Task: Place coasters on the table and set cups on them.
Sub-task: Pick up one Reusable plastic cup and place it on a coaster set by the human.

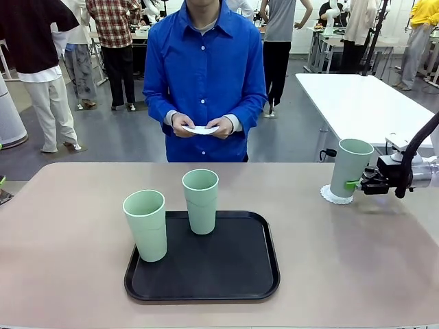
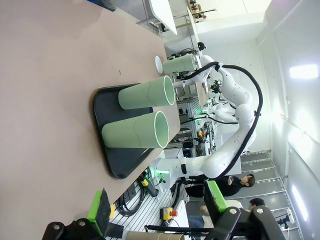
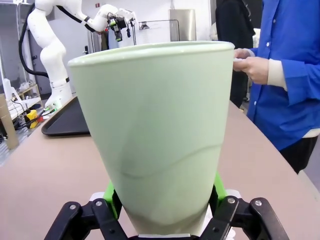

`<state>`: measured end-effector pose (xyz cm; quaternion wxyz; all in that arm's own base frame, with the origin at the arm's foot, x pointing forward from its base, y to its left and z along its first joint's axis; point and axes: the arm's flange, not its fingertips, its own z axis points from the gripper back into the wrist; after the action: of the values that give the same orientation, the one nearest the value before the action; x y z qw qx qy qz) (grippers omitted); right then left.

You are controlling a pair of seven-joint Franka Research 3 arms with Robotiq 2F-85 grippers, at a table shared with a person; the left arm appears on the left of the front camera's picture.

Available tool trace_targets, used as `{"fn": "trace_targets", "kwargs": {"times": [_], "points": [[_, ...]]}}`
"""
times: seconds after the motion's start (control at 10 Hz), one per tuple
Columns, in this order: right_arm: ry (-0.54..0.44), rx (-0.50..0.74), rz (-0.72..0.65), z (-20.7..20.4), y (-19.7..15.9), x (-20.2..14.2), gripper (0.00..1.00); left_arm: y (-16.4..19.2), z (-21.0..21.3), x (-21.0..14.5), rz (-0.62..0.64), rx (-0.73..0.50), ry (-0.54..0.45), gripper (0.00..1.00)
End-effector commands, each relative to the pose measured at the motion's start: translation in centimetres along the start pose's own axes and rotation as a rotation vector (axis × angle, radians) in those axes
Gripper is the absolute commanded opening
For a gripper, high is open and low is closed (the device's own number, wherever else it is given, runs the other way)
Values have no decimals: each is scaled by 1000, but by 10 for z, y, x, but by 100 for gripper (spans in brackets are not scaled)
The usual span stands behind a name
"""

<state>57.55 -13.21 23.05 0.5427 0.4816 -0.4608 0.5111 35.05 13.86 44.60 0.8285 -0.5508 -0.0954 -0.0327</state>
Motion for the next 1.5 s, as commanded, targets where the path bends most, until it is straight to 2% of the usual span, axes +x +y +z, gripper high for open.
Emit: {"fn": "trace_targets", "kwargs": {"times": [0.0, 1.2, 1.3, 1.4], "points": [[27, 20, 22, 2, -7, -6, 81, -1, 1, -1, -7, -10, -3, 100], [-9, -9, -41, -4, -34, -16, 81, -1, 1, -1, -7, -10, -3, 100], [-7, -12, -48, -4, -35, -16, 85, -1, 1, -1, -7, -10, -3, 100], [-5, -13, -53, -4, -34, -16, 100, -1, 1, -1, -7, -10, -3, 100]]}}
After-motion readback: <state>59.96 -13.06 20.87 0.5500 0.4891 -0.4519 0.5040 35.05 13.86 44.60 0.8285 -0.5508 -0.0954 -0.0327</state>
